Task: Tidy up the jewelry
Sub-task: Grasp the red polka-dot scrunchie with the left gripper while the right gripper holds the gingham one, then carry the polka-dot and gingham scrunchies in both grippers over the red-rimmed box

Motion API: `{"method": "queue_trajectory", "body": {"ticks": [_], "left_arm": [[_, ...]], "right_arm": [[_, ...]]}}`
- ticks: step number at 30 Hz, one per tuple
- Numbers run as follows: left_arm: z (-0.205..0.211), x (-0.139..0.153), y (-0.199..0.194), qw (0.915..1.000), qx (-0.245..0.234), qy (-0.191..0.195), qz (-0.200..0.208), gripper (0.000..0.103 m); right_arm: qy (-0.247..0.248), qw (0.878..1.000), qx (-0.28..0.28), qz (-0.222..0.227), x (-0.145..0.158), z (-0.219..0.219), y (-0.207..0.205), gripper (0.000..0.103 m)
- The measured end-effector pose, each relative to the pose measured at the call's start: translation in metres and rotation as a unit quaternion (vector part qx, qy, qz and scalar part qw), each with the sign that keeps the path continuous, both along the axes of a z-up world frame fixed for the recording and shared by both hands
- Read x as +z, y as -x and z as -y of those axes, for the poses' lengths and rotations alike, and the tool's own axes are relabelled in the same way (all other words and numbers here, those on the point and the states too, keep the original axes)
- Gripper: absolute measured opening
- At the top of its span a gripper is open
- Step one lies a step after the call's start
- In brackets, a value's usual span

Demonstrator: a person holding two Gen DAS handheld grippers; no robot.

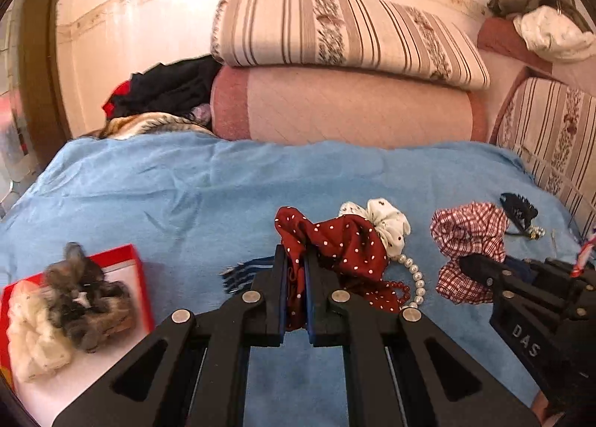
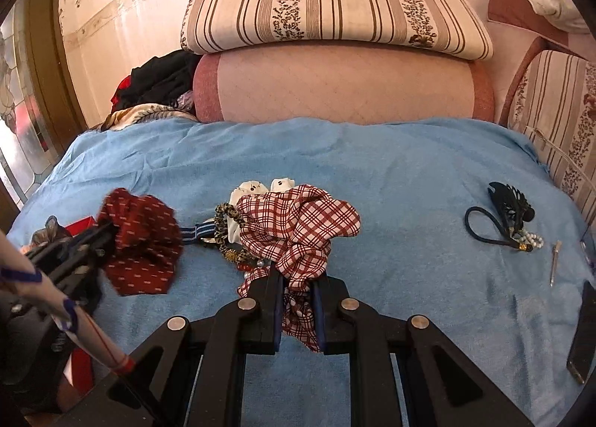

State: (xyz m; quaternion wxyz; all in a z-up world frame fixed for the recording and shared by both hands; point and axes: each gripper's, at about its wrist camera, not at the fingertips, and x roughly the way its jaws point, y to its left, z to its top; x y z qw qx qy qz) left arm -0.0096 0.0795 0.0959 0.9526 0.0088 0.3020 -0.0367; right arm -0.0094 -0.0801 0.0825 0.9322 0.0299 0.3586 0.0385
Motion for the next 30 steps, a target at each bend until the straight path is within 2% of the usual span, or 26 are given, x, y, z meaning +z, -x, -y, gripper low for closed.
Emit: {"method": "queue_trajectory", "body": {"ticks": [6, 12, 20, 27, 30], "left_arm": [[-0.028, 0.024, 0.046, 0.9992, 0.031, 0.007, 0.023, 0.008], [-0.066, 0.033, 0.085, 0.9974, 0.067, 0.015, 0.023, 0.008], [-0.117, 0.031, 0.126, 0.9931, 0.114, 0.015, 0.022, 0.008], [-0.168, 0.021, 0.137, 0.9856, 0.167, 0.024, 0.018, 0.008], [-0.186, 0.013, 0.135, 0.9833, 0.18, 0.027, 0.004, 0.008]], "right_arm": [[0.004, 1.0, 0.007, 0.019, 0.018, -0.018, 0.035, 0.014], [0.028, 0.999, 0.014, 0.035, 0.025, -0.039, 0.074, 0.014], [0.031, 0.998, 0.043, 0.041, 0.026, -0.074, 0.107, 0.014], [0.002, 0.997, 0.072, 0.022, 0.017, -0.099, 0.122, 0.014], [-0.001, 0.996, 0.09, 0.021, 0.019, -0.117, 0.124, 0.014]]}}
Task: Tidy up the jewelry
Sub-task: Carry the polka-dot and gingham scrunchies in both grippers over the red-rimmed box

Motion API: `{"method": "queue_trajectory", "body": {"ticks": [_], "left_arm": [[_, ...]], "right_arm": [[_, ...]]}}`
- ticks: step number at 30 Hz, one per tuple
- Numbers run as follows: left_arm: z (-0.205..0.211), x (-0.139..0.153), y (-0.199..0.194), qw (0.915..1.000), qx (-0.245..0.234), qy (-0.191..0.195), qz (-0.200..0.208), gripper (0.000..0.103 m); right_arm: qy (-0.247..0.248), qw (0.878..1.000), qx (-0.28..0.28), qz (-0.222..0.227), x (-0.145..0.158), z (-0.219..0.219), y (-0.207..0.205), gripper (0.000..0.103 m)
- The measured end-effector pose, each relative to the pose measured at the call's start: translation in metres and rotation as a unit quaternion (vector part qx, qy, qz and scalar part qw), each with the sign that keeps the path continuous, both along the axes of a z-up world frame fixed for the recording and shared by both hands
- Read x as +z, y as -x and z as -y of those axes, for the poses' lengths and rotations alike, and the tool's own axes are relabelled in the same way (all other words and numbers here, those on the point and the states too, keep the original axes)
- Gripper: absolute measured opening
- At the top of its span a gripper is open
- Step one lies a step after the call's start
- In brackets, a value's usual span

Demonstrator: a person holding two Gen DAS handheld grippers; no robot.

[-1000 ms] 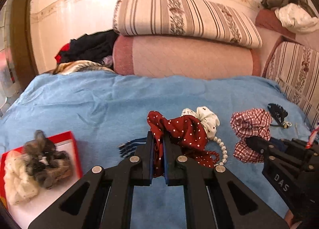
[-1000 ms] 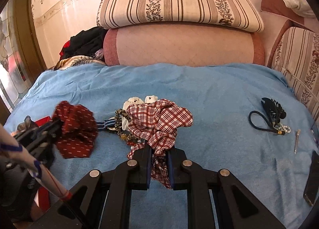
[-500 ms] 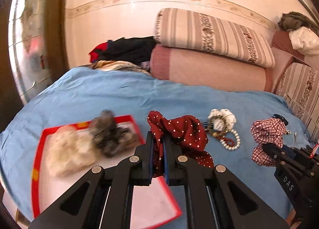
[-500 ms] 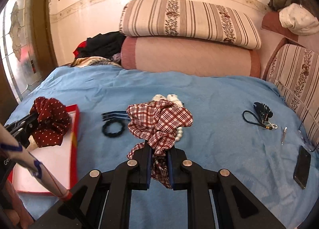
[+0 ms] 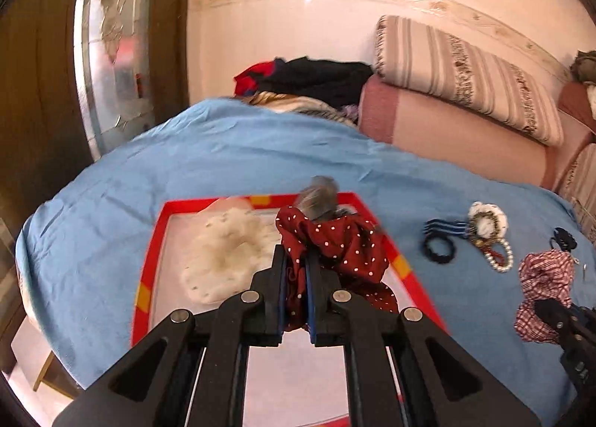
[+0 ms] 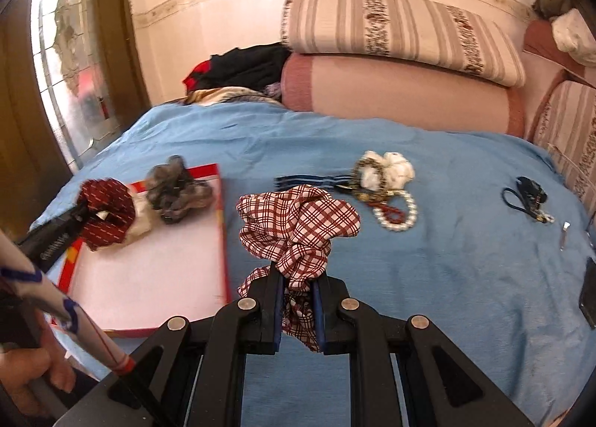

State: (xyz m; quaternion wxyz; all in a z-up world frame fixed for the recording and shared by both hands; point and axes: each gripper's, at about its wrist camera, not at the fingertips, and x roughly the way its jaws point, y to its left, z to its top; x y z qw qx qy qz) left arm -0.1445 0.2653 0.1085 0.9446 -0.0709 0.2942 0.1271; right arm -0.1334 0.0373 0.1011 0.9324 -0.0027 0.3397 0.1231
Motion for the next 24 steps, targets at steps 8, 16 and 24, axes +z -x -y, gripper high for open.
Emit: {"method": "queue_trajectory", "body": {"ticks": [8, 16, 24], "left_arm": [[-0.03, -0.011, 0.0, 0.9998, 0.014, 0.002, -0.016, 0.008], [-0.04, -0.015, 0.004, 0.9996, 0.017, -0.003, -0.023, 0.008], [-0.06, -0.022, 0.008, 0.9988, 0.035, 0.007, -0.035, 0.009]], "right_arm": [[-0.002, 0.999, 0.048, -0.002, 0.003, -0.052, 0.004, 0.014], [0.004, 0.995, 0.093, -0.02, -0.004, -0.093, -0.001, 0.014], [0.026, 0.993, 0.111, -0.038, -0.018, -0.12, -0.013, 0.015]]}}
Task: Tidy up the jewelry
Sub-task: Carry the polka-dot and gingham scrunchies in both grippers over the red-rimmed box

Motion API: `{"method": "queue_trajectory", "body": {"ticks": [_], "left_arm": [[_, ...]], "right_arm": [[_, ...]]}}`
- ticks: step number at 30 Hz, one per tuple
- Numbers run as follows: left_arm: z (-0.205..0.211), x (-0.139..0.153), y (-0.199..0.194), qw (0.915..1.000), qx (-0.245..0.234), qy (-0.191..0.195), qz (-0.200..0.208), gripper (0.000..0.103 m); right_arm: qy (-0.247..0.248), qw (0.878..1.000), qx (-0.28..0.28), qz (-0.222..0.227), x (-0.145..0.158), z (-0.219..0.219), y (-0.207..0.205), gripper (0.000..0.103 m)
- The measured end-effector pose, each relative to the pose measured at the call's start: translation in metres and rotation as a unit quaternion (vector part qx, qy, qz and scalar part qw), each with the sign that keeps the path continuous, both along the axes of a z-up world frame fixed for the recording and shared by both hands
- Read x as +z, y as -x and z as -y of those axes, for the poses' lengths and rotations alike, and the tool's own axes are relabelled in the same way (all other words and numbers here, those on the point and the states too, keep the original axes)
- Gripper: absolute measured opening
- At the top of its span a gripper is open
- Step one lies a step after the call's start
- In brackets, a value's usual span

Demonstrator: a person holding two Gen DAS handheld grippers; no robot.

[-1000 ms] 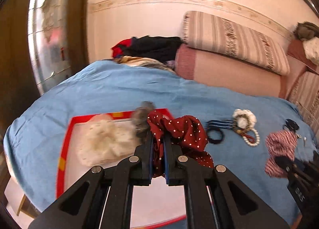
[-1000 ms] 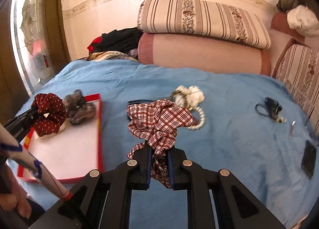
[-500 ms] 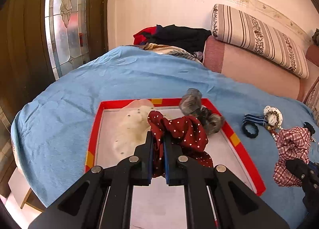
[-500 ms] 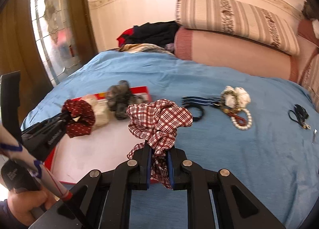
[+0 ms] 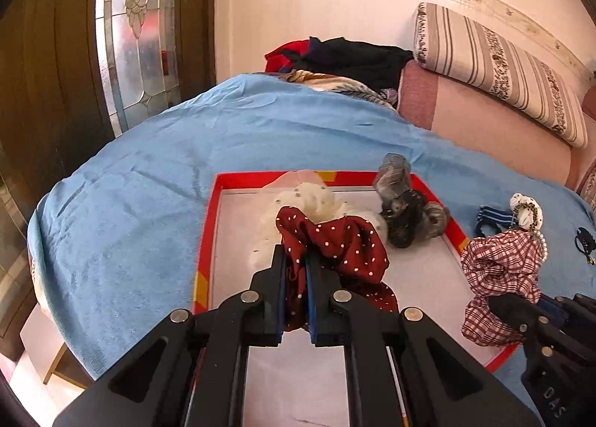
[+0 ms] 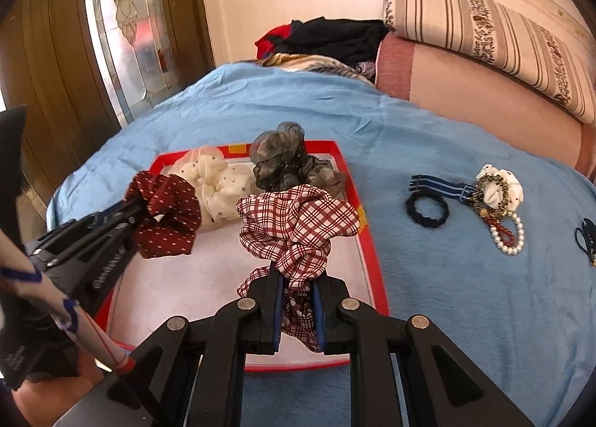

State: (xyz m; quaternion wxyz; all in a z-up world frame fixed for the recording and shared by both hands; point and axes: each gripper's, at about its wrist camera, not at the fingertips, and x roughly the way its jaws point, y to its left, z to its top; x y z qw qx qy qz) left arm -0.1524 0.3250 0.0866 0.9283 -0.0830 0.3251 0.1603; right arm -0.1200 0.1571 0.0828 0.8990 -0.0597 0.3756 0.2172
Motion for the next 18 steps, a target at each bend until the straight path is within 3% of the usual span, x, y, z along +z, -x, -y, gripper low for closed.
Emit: {"method": "queue_trajectory", "body": {"ticks": [18], "left_arm": [[-0.007, -0.01, -0.004, 0.9997, 0.008, 0.011, -0.019, 0.009]], "right_arm": [[0.039, 0.999, 0.012, -0.006, -0.017, -0.024, -0.02, 0.015]]}}
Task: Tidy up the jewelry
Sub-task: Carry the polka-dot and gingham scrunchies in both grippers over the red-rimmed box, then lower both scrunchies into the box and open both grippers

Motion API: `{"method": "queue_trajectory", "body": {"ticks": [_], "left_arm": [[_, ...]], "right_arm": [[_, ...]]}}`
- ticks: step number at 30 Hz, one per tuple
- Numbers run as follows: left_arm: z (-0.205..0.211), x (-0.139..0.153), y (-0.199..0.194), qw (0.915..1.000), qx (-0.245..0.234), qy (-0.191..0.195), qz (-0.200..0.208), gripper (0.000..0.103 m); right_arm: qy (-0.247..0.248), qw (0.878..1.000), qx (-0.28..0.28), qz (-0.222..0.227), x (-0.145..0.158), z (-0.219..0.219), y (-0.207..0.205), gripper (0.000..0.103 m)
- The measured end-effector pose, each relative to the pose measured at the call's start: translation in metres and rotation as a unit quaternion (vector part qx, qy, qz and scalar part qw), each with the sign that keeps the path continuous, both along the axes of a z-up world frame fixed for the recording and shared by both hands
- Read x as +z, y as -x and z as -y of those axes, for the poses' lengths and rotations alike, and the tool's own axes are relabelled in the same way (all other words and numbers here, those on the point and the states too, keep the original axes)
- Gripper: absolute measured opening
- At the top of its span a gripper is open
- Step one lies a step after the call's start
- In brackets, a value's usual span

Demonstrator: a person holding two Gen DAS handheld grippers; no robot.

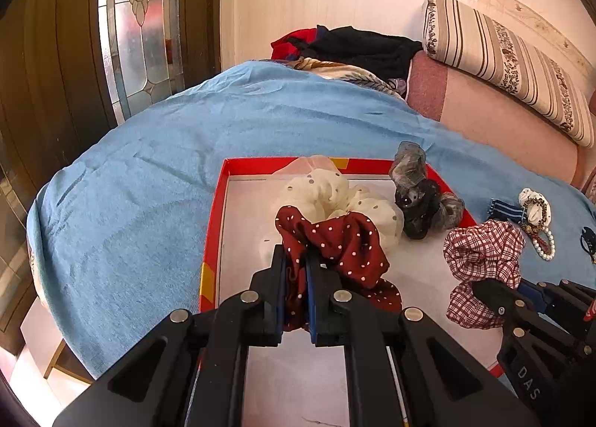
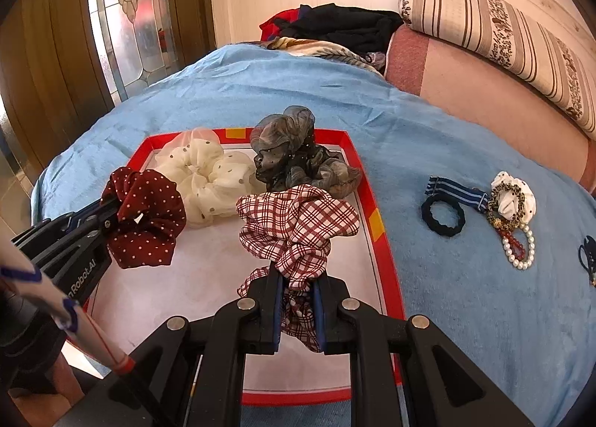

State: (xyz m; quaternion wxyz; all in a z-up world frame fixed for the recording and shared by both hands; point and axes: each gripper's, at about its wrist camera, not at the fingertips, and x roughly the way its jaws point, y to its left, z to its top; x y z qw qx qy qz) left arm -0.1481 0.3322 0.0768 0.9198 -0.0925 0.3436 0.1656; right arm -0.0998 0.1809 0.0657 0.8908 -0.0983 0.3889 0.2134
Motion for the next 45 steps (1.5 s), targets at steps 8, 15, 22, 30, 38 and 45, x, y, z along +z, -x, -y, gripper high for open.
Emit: {"method": "queue_trajectory", "body": {"ticks": [8, 15, 22, 30, 38, 45], "left_arm": [[-0.004, -0.004, -0.002, 1.0, 0.002, 0.006, -0.007, 0.009], [-0.009, -0.008, -0.003, 0.9998, 0.006, 0.012, -0.013, 0.009], [-0.014, -0.013, -0.006, 0.9994, 0.01, 0.021, -0.024, 0.009], [-0.016, -0.013, -0.008, 0.9994, 0.016, 0.019, -0.024, 0.012], [-0.016, -0.013, -0.007, 0.9994, 0.019, 0.018, -0.021, 0.029], [-0.015, -0.007, -0.002, 0.9997, 0.02, 0.016, -0.005, 0.039]], "right_arm": [[0.01, 1.0, 0.005, -0.008, -0.006, -0.01, -0.009, 0.015], [0.013, 1.0, 0.009, -0.017, -0.011, -0.016, -0.016, 0.015], [0.001, 0.999, 0.018, -0.039, -0.015, -0.021, -0.025, 0.015], [-0.006, 0.998, 0.024, -0.059, -0.023, -0.026, -0.028, 0.02], [-0.013, 0.998, 0.027, -0.063, -0.021, -0.023, -0.028, 0.029], [-0.022, 0.998, 0.028, -0.058, -0.013, -0.02, -0.023, 0.037]]}}
